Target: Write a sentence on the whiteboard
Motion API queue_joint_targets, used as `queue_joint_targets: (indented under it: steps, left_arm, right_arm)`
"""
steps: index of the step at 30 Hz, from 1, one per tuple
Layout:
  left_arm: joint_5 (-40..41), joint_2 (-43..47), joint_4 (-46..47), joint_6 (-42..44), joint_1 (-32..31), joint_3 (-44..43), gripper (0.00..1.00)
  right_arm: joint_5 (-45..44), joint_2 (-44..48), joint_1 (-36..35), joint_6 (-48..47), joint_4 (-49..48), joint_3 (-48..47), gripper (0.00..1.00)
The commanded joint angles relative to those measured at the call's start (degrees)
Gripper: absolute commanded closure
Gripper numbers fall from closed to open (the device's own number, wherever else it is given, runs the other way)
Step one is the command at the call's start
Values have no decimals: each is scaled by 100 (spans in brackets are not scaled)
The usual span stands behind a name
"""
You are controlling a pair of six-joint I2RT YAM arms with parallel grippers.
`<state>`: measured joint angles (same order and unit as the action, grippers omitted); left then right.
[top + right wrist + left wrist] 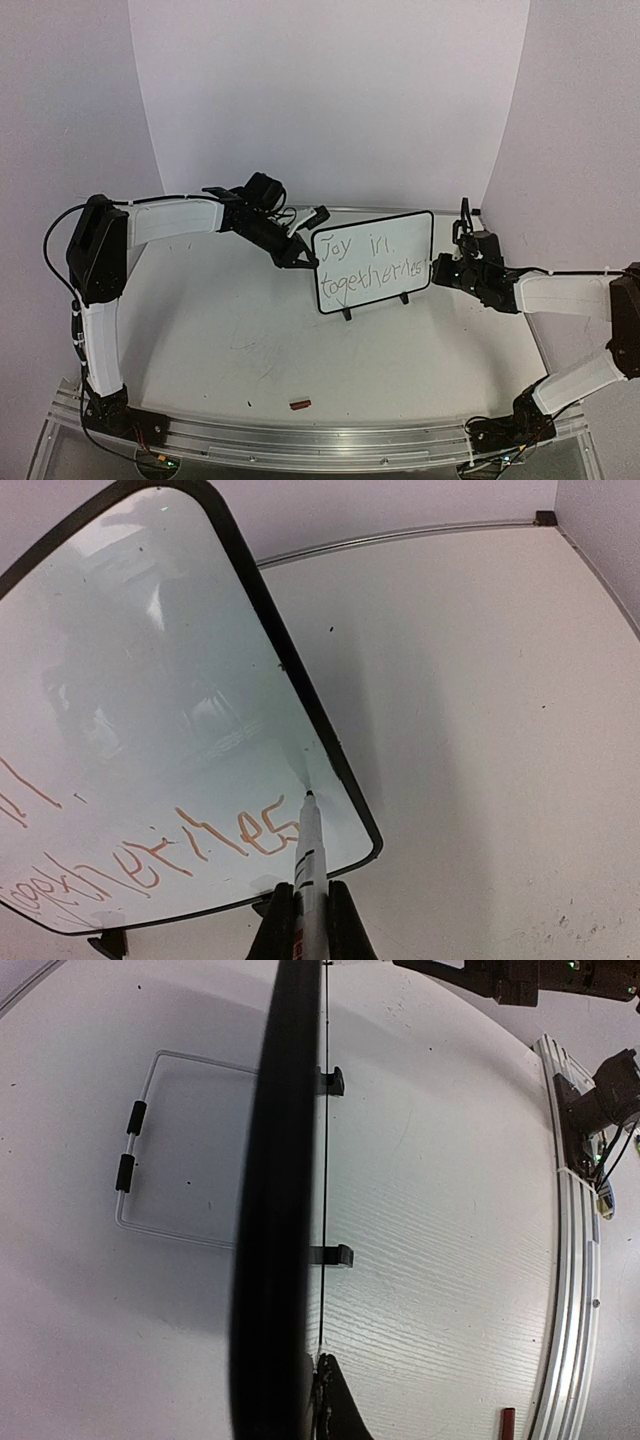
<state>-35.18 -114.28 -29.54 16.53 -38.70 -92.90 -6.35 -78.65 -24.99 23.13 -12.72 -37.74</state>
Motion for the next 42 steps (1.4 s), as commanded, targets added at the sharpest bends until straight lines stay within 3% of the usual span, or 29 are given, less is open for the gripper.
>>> queue_joint_targets:
  steps: [1,14,33,42]
  left_arm:
    - [201,248,-10,134,-2,36,100]
    - [195,257,-10,130,-7,38,100]
    - [186,222,8,123,-5,27,100]
    - [180,239,8,122,-4,30,100]
  right_arm:
    - [71,-27,26,-107,-196,-179,100]
    - [277,-179,29,-78,-206,-64,100]
    - [-170,-439,25,110,-143,-68,100]
    - [324,-302,26,24,-161,25,100]
